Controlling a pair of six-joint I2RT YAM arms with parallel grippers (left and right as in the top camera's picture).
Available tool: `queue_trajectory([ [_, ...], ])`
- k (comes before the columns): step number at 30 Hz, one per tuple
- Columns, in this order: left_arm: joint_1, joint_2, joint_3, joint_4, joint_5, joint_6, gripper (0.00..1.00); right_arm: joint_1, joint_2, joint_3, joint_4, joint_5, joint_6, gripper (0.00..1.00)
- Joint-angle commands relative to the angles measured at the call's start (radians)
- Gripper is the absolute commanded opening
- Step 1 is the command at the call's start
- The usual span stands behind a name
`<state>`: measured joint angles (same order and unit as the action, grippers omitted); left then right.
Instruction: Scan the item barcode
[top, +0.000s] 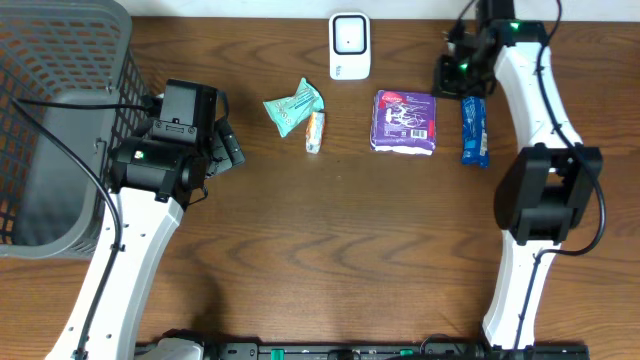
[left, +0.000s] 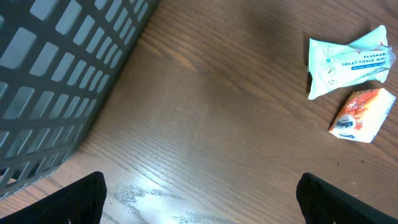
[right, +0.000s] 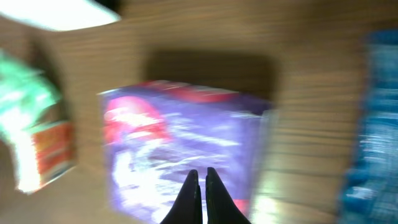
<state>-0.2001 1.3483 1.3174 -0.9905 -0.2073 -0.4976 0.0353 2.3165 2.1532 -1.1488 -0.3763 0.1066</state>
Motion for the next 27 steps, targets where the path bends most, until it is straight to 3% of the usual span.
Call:
queue_trajectory([
  [1, 0.003, 0.002, 0.002, -0.003, 0.006, -0.008, 0.98, 0.069, -0.003, 0.035, -0.003, -0.127, 0.01, 0.01],
  [4, 0.003, 0.002, 0.002, -0.003, 0.005, -0.008, 0.98, 0.145, -0.003, 0.032, 0.028, -0.092, 0.049, 0.01],
  [9, 0.003, 0.002, 0.002, -0.003, 0.005, -0.008, 0.98, 0.274, 0.002, -0.016, 0.065, 0.216, 0.217, 0.01],
  [14, 0.003, 0.002, 0.002, -0.003, 0.005, -0.008, 0.98, 0.35, 0.039, -0.076, 0.115, 0.344, 0.268, 0.01],
  [27, 0.003, 0.002, 0.002, -0.003, 0.005, -0.008, 0.98, 0.296, 0.053, -0.107, 0.091, 0.519, 0.274, 0.01],
])
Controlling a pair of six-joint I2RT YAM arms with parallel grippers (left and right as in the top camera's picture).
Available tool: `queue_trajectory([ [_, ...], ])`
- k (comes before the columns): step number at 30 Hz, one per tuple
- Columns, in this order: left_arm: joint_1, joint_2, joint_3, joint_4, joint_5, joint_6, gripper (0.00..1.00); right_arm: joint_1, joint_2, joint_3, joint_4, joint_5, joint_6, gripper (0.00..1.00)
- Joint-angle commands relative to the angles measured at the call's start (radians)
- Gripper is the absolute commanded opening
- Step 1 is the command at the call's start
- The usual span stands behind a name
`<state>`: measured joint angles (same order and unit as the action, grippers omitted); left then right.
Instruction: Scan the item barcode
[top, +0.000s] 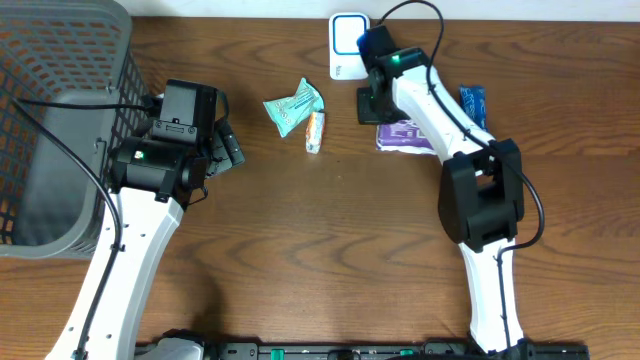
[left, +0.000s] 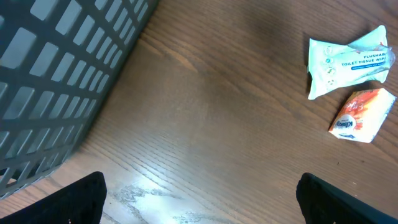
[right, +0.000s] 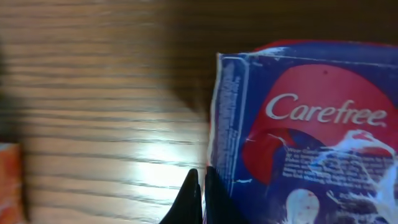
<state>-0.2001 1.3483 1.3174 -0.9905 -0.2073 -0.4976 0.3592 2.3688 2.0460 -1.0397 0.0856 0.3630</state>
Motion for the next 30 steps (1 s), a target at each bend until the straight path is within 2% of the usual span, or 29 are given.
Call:
queue_trajectory([
  [1, 0.003, 0.002, 0.002, -0.003, 0.005, -0.008, 0.98, -0.037, 0.0, 0.0, -0.028, 0.068, 0.018, 0.01],
  [11, 0.003, 0.002, 0.002, -0.003, 0.006, -0.008, 0.98, -0.059, -0.006, 0.068, -0.083, 0.026, 0.018, 0.02],
  [13, 0.003, 0.002, 0.002, -0.003, 0.005, -0.008, 0.98, -0.053, -0.007, 0.112, -0.113, -0.026, 0.018, 0.06],
  [16, 0.003, 0.002, 0.002, -0.003, 0.005, -0.008, 0.98, -0.04, -0.007, 0.165, -0.121, -0.223, -0.031, 0.15],
  [17, 0.003, 0.002, 0.002, -0.003, 0.005, -0.008, 0.98, -0.032, -0.007, 0.174, -0.109, -0.332, -0.045, 0.25],
  [19, 0.003, 0.002, 0.002, -0.003, 0.005, -0.008, 0.98, -0.02, -0.007, 0.174, -0.093, -0.425, -0.051, 0.41],
  [20, 0.003, 0.002, 0.002, -0.003, 0.005, -0.008, 0.98, -0.01, -0.006, 0.171, -0.087, -0.443, -0.05, 0.46],
  [27, 0.003, 0.002, 0.002, -0.003, 0.005, -0.008, 0.98, 0.081, -0.006, 0.124, -0.005, -0.442, -0.046, 0.49],
  [30, 0.003, 0.002, 0.002, -0.003, 0.006, -0.008, 0.98, 0.108, -0.006, 0.103, 0.032, -0.401, 0.01, 0.48],
])
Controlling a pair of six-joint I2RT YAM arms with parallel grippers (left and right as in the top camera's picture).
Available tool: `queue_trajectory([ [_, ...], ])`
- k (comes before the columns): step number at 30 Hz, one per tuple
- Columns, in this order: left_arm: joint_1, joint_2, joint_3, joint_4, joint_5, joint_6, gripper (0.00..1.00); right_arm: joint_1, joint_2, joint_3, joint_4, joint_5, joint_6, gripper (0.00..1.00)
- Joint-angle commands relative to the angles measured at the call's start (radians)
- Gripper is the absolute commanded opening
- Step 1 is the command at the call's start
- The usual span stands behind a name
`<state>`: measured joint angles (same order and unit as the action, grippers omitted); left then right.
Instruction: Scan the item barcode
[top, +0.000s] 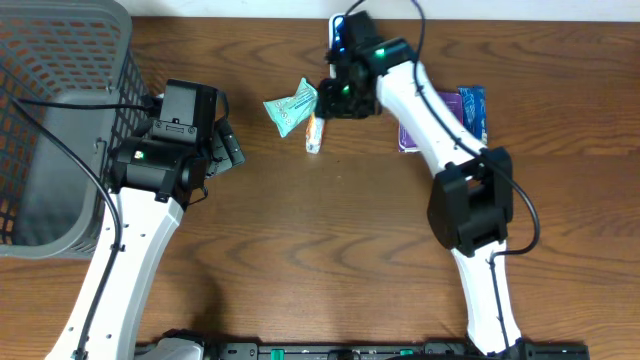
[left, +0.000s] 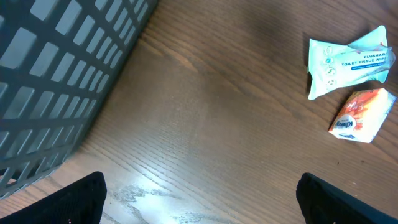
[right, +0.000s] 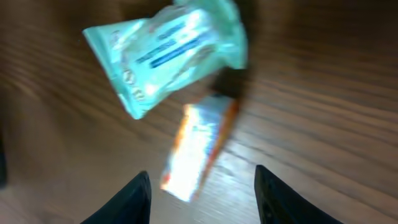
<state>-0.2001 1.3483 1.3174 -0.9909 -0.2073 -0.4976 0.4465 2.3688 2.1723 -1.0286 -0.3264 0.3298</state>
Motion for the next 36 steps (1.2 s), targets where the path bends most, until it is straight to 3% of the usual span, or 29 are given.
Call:
queue_trajectory([
  [1, 0.003, 0.002, 0.002, -0.003, 0.005, -0.008, 0.98, 0.027, -0.006, -0.027, 0.031, 0.012, 0.045, 0.48],
  [8, 0.003, 0.002, 0.002, -0.003, 0.005, -0.008, 0.98, 0.089, -0.005, -0.037, 0.038, 0.179, 0.096, 0.46],
  [17, 0.003, 0.002, 0.002, -0.003, 0.005, -0.008, 0.98, 0.118, 0.002, -0.16, 0.09, 0.233, 0.137, 0.42],
  [18, 0.003, 0.002, 0.002, -0.003, 0.005, -0.008, 0.98, 0.118, 0.001, -0.17, 0.095, 0.241, 0.138, 0.4],
  [24, 0.003, 0.002, 0.002, -0.003, 0.005, -0.008, 0.98, 0.084, 0.001, -0.177, 0.073, 0.328, 0.137, 0.01],
  [29, 0.003, 0.002, 0.002, -0.003, 0.005, -0.008, 0.98, 0.006, -0.005, -0.17, -0.008, 0.319, 0.125, 0.01],
  [33, 0.003, 0.002, 0.002, -0.003, 0.005, -0.008, 0.98, -0.083, -0.008, -0.169, -0.055, 0.203, 0.03, 0.03],
  [36, 0.003, 0.002, 0.002, -0.003, 0.005, -0.008, 0.98, -0.135, -0.008, -0.169, -0.092, 0.163, 0.009, 0.2],
])
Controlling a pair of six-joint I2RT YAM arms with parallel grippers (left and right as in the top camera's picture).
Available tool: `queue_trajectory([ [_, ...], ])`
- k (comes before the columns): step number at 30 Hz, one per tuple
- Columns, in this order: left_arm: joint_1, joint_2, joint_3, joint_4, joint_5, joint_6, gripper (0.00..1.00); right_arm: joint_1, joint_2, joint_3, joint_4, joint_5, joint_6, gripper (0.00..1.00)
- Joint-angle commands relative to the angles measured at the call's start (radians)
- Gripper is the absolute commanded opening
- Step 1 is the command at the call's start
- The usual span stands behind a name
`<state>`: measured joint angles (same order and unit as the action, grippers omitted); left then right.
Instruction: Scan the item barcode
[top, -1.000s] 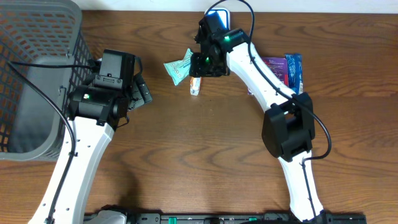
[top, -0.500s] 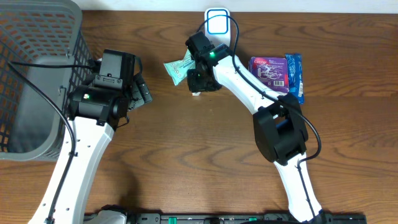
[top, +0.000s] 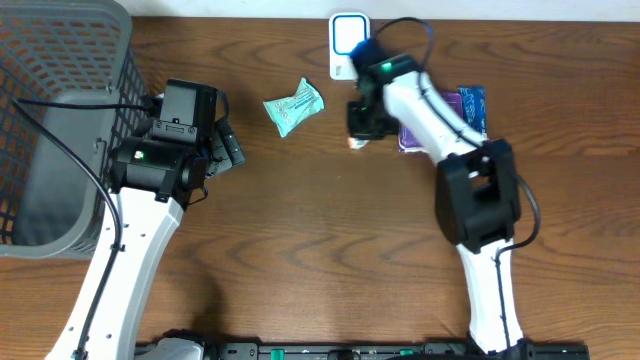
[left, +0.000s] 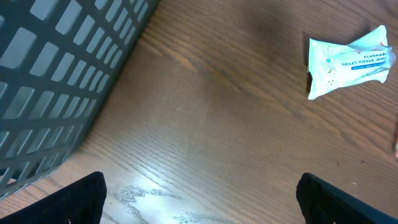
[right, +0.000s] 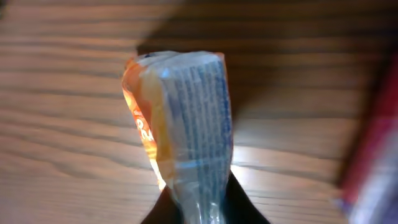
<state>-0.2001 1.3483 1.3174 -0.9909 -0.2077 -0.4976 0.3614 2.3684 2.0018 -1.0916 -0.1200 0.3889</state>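
Observation:
My right gripper is shut on a small orange and white tissue pack, held by its lower end above the wood. In the overhead view the right gripper and the tissue pack are just in front of the white scanner at the back edge. My left gripper hangs open over bare table, its fingers spread wide; the left gripper is beside the basket.
A grey mesh basket fills the far left. A mint wipes pack lies left of the scanner. A purple pad pack and a blue bar lie right of it, partly under my right arm.
My right gripper, open above the tissue pack beside the wipes, is now shut on it and holds it farther right, in front of the scanner. The pack is gone from the left wrist view.
My right gripper was shut at the back right near the blue bar. Then it was shut at the purple pack's left edge, and that pack ended up farther right. Then it stood open over the tissue pack, which it now holds. The left arm stayed still.

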Motion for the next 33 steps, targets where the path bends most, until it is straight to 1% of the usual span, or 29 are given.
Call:
queue_trajectory([
  [1, 0.003, 0.002, 0.002, -0.003, 0.006, -0.008, 0.98, -0.061, -0.008, 0.002, -0.041, -0.046, -0.05, 0.32],
  [2, 0.003, 0.002, 0.002, -0.003, 0.006, -0.008, 0.98, -0.069, -0.008, 0.005, -0.048, -0.047, -0.05, 0.36],
  [3, 0.003, 0.002, 0.002, -0.003, 0.006, -0.008, 0.98, -0.079, -0.008, 0.019, -0.064, -0.047, -0.051, 0.45],
  [4, 0.003, 0.002, 0.002, -0.003, 0.006, -0.008, 0.98, -0.08, -0.008, 0.038, -0.08, -0.048, -0.054, 0.5],
  [7, 0.003, 0.002, 0.002, -0.003, 0.006, -0.008, 0.98, -0.08, -0.008, 0.108, -0.127, -0.063, -0.074, 0.54],
  [12, 0.003, 0.002, 0.002, -0.003, 0.006, -0.008, 0.98, -0.059, -0.008, 0.236, -0.162, -0.151, -0.114, 0.56],
  [14, 0.003, 0.002, 0.002, -0.003, 0.006, -0.008, 0.98, -0.044, -0.008, 0.245, -0.132, -0.164, -0.114, 0.62],
  [16, 0.003, 0.002, 0.002, -0.003, 0.006, -0.008, 0.98, -0.02, -0.008, 0.241, -0.078, -0.171, -0.101, 0.64],
  [20, 0.003, 0.002, 0.002, -0.003, 0.006, -0.008, 0.98, 0.025, -0.005, 0.213, 0.066, -0.17, 0.009, 0.64],
  [21, 0.003, 0.002, 0.002, -0.003, 0.006, -0.008, 0.98, 0.04, -0.002, 0.199, 0.129, -0.17, 0.061, 0.64],
  [26, 0.003, 0.002, 0.002, -0.003, 0.006, -0.008, 0.98, 0.103, 0.012, 0.128, 0.309, -0.16, 0.219, 0.63],
  [30, 0.003, 0.002, 0.002, -0.003, 0.006, -0.008, 0.98, 0.148, 0.035, 0.089, 0.445, -0.159, 0.238, 0.62],
  [33, 0.003, 0.002, 0.002, -0.003, 0.006, -0.008, 0.98, 0.18, 0.06, 0.088, 0.504, -0.151, 0.2, 0.62],
])
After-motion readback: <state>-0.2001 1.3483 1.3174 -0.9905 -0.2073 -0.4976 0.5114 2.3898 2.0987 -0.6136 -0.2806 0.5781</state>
